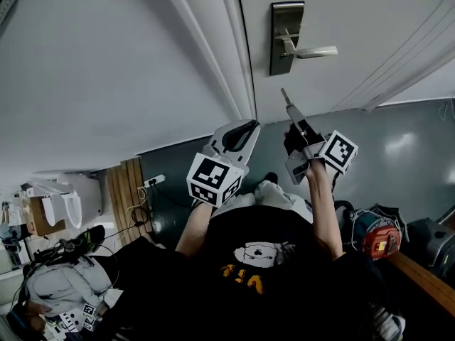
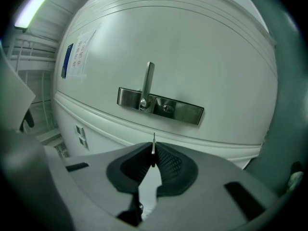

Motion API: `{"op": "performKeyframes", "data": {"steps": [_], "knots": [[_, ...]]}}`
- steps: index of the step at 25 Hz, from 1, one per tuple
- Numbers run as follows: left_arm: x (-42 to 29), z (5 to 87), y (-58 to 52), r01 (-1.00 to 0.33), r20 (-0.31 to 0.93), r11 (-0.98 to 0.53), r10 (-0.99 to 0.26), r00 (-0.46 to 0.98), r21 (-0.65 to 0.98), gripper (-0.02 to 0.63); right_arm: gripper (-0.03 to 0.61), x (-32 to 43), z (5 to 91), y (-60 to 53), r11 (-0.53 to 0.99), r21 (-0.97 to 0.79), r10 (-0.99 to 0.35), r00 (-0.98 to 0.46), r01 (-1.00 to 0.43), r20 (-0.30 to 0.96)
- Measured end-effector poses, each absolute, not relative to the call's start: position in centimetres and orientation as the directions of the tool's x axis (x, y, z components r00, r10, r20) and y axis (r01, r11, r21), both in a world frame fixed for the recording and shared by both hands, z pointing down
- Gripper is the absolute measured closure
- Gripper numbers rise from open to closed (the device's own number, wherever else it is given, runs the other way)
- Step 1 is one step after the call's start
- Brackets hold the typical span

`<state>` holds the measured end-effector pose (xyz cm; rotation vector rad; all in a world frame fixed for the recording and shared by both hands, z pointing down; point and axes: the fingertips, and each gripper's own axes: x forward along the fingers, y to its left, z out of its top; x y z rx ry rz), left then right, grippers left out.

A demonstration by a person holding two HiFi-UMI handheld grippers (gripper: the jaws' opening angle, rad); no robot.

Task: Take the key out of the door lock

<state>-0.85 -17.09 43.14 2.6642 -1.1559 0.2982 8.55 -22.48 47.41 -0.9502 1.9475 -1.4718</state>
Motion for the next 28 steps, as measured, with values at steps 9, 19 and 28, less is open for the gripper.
{"op": "performKeyframes", "data": {"steps": [9, 19, 28], "knots": [[-5.0, 42.6, -13.4, -0.758, 0.252, -0.639, -0.718, 0.649, 0.131, 0.584, 0.558, 5.4, 46.6, -18.1, 0.174, -0.951, -0.775, -0.631, -0.255, 0.027], [-7.7, 42.1, -7.3, -0.748, 0.225, -0.653, -0.715, 0.662, 0.123, 0.584, 0.558, 2.4, 45.5, -11.4, 0.215, -0.925, -0.771, -0.636, -0.313, 0.036], [-8.2, 42.4, -3.3, -0.727, 0.218, -0.677, -0.697, 0.684, 0.118, 0.584, 0.558, 1.3, 44.9, -6.5, 0.237, -0.912, -0.776, -0.630, -0.336, 0.030]]}}
